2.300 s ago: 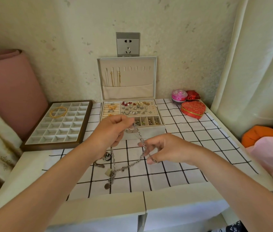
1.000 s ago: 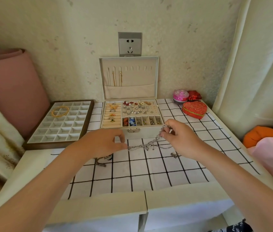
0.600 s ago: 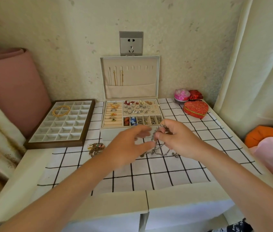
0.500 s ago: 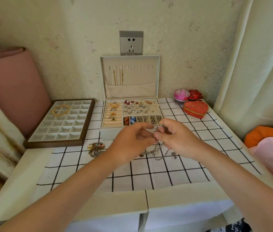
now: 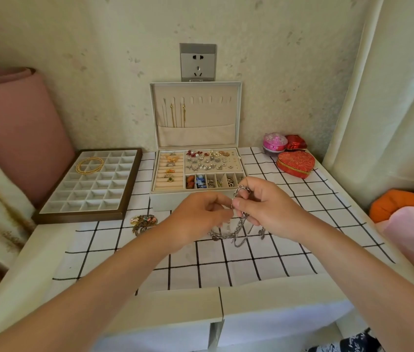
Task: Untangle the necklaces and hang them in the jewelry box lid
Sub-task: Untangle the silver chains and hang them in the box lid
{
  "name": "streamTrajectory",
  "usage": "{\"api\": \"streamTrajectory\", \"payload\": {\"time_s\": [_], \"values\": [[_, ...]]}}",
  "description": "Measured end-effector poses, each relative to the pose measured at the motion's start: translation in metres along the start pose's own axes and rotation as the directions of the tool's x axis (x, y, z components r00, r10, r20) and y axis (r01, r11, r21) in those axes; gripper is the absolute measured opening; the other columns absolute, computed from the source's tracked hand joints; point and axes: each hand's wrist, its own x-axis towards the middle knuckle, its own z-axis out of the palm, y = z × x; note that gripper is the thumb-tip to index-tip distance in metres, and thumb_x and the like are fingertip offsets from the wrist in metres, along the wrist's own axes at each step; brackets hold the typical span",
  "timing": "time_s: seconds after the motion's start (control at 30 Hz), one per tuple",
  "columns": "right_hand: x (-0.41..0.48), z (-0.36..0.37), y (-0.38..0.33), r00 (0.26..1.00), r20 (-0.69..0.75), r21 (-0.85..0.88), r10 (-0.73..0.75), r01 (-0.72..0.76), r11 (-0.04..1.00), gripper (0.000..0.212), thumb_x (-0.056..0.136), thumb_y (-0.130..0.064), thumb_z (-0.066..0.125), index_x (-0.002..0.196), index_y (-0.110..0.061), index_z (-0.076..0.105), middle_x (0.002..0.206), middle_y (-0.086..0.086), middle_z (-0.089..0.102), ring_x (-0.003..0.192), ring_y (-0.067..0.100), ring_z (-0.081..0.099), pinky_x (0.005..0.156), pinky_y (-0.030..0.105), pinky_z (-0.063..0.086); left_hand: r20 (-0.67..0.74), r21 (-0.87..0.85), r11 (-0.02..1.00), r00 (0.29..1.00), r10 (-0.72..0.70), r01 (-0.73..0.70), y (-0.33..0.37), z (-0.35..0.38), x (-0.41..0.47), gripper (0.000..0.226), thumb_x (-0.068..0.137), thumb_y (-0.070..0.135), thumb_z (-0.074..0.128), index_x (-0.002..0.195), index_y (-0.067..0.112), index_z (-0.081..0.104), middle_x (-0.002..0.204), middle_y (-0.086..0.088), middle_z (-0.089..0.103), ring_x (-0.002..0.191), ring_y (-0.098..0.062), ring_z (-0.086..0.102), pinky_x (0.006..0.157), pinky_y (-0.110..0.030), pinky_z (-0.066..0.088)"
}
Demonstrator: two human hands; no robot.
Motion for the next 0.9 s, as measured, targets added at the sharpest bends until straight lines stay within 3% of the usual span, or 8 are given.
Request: {"api": "streamTrajectory", "payload": {"time_s": [0.13, 0.3, 0.4, 0.5, 0.57, 0.7, 0.83, 0.9], "values": [[-0.002, -0.001, -0.003, 1.000, 0.010, 0.077, 0.010, -0.010, 0.997, 0.027, 0.098, 0.001, 0.053, 0.078, -0.013, 0.040, 0.066, 0.007, 0.056, 0.045, 0.012, 0.038, 0.045, 0.022, 0.032, -0.112, 0.017, 0.998, 0.991, 0.068, -0.067, -0.003, 0.002, 0.000, 0.005, 0.087, 0.015, 0.071, 0.089, 0.018, 0.069, 0.076, 0.001, 0.061, 0.067, -0.011, 0.055, 0.068, -0.028, 0.048], [-0.004, -0.004, -0.007, 1.000, -0.004, 0.111, 0.015, -0.014, 0.994, 0.024, 0.098, -0.001, 0.053, 0.081, -0.013, 0.040, 0.070, 0.009, 0.056, 0.048, 0.015, 0.038, 0.044, 0.019, 0.033, 0.063, 0.082, 0.996, 0.997, 0.040, -0.045, -0.011, 0.016, -0.004, 0.030, 0.091, 0.002, 0.062, 0.112, 0.023, 0.066, 0.106, 0.009, 0.070, 0.095, 0.000, 0.065, 0.089, -0.019, 0.052], [-0.005, -0.006, -0.009, 1.000, -0.019, 0.140, 0.022, -0.019, 0.990, 0.025, 0.098, 0.000, 0.052, 0.081, -0.014, 0.040, 0.069, 0.008, 0.057, 0.047, 0.015, 0.038, 0.043, 0.018, 0.033, 0.115, 0.090, 0.996, 0.993, 0.011, -0.021, -0.015, 0.021, -0.004, 0.027, 0.094, 0.003, 0.057, 0.113, 0.018, 0.069, 0.101, 0.004, 0.075, 0.101, -0.008, 0.067, 0.100, -0.029, 0.049], [-0.004, -0.008, -0.007, 0.998, -0.049, 0.116, 0.027, -0.022, 0.993, 0.026, 0.098, 0.001, 0.050, 0.080, -0.015, 0.041, 0.066, 0.006, 0.055, 0.048, 0.013, 0.042, 0.046, 0.020, 0.036, 0.099, 0.053, 0.999, 0.995, -0.011, 0.006, -0.013, 0.021, -0.003, 0.016, 0.095, 0.012, 0.062, 0.099, 0.019, 0.075, 0.088, 0.003, 0.077, 0.086, -0.012, 0.069, 0.094, -0.034, 0.054], [-0.002, -0.011, 0.000, 0.993, -0.112, 0.034, 0.047, -0.043, 0.998, 0.024, 0.097, 0.000, 0.051, 0.080, -0.015, 0.044, 0.062, 0.003, 0.056, 0.053, 0.014, 0.049, 0.051, 0.026, 0.043, 0.067, 0.017, 0.999, 0.997, -0.029, 0.028, -0.011, 0.018, -0.002, 0.013, 0.093, 0.014, 0.066, 0.094, 0.021, 0.077, 0.088, 0.003, 0.076, 0.073, -0.009, 0.068, 0.080, -0.024, 0.057], [-0.005, -0.017, 0.012, 0.965, -0.239, -0.175, 0.110, -0.154, 0.972, 0.019, 0.096, -0.007, 0.050, 0.082, -0.020, 0.049, 0.076, 0.002, 0.063, 0.066, 0.013, 0.070, 0.065, 0.040, 0.050, 0.008, 0.036, 0.995, 0.996, -0.092, 0.092, -0.007, 0.012, -0.002, 0.007, 0.092, 0.022, 0.069, 0.089, 0.020, 0.075, 0.059, 0.020, 0.060, 0.045, 0.003, 0.048, 0.052, -0.014, 0.041], [-0.013, -0.018, 0.016, 0.961, -0.270, -0.415, 0.066, -0.178, 0.892, 0.020, 0.094, -0.012, 0.049, 0.081, -0.027, 0.048, 0.080, 0.002, 0.065, 0.072, 0.021, 0.065, 0.058, 0.033, 0.045, 0.031, 0.078, 0.990, 0.992, -0.121, 0.118, -0.001, 0.008, -0.002, 0.018, 0.095, 0.027, 0.063, 0.095, 0.013, 0.074, 0.045, 0.023, 0.052, 0.036, 0.007, 0.045, 0.048, -0.012, 0.034], [-0.014, -0.020, 0.022, 0.963, -0.254, -0.457, 0.089, -0.201, 0.867, 0.023, 0.091, -0.007, 0.050, 0.081, -0.028, 0.047, 0.081, -0.001, 0.064, 0.073, 0.020, 0.061, 0.061, 0.034, 0.046, 0.047, 0.141, 0.984, 0.992, -0.120, 0.112, -0.001, 0.005, -0.002, 0.021, 0.096, 0.030, 0.061, 0.093, 0.015, 0.075, 0.054, 0.021, 0.062, 0.051, 0.008, 0.056, 0.057, -0.008, 0.039]]}}
